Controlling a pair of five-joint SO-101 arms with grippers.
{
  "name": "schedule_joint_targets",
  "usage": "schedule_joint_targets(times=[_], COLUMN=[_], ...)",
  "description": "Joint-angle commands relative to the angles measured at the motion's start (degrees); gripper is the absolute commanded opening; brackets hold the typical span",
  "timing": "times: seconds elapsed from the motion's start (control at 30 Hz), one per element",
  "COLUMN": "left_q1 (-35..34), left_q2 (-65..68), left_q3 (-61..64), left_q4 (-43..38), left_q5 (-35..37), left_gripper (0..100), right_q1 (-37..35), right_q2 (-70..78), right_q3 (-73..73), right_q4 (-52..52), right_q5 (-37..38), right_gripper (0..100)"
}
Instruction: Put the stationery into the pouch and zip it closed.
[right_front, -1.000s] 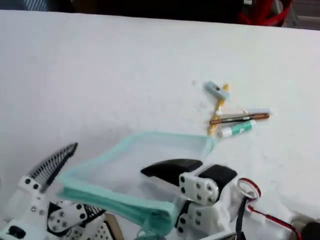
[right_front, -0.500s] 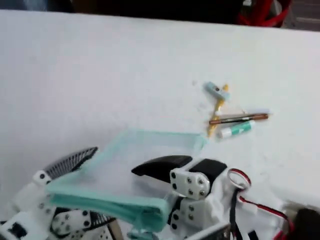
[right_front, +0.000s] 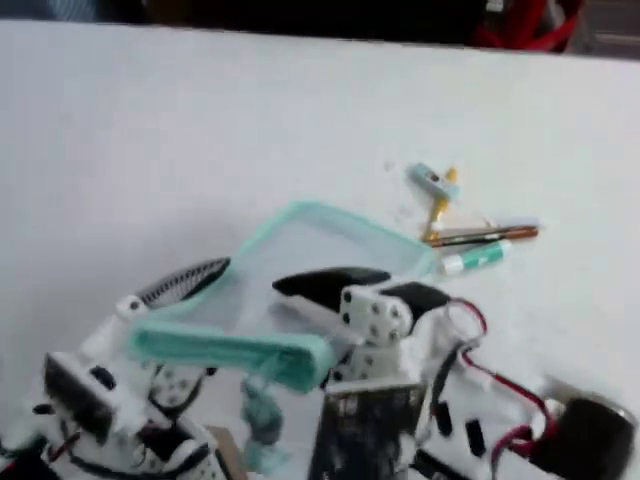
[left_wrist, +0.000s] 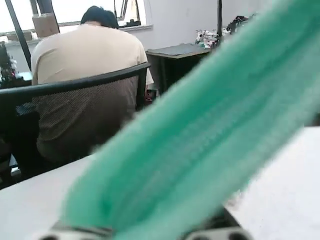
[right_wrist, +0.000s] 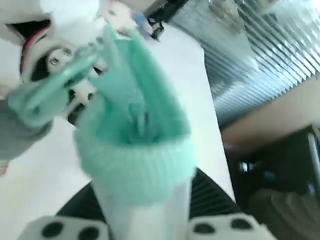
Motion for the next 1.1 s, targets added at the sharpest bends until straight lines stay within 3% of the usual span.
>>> schedule_joint_targets(times=[0.0,0.13,0.37,0.73,0.93,1.07], left_q1=[-1.36,-5.67,-8.13,-17.01,-16.48,-16.40], left_q2=[0.22,0.22,0.22,0.31,0.40,0.57], left_q3=[3.78,6.42,9.76,21.80,22.86,24.70], left_q4=[-4.84,-8.18,-10.99,-24.18,-24.79,-24.88], left_q5=[-0.26,-0.18,-0.09,-0.09,-0.09,0.97], left_gripper=[2,2,2,2,2,2], right_q1=[4.44,5.85,8.04,34.77,36.35,37.85], right_q2=[4.26,4.18,3.74,5.14,5.41,5.41], right_q3=[8.26,12.84,11.78,12.31,16.79,16.00], right_q4=[-3.21,-3.21,-4.70,-21.49,-23.43,-24.22], right_q5=[-5.19,-5.01,-2.81,-3.08,-3.25,-8.79], right_gripper=[13.1,33.8,30.0,29.8,29.8,29.8])
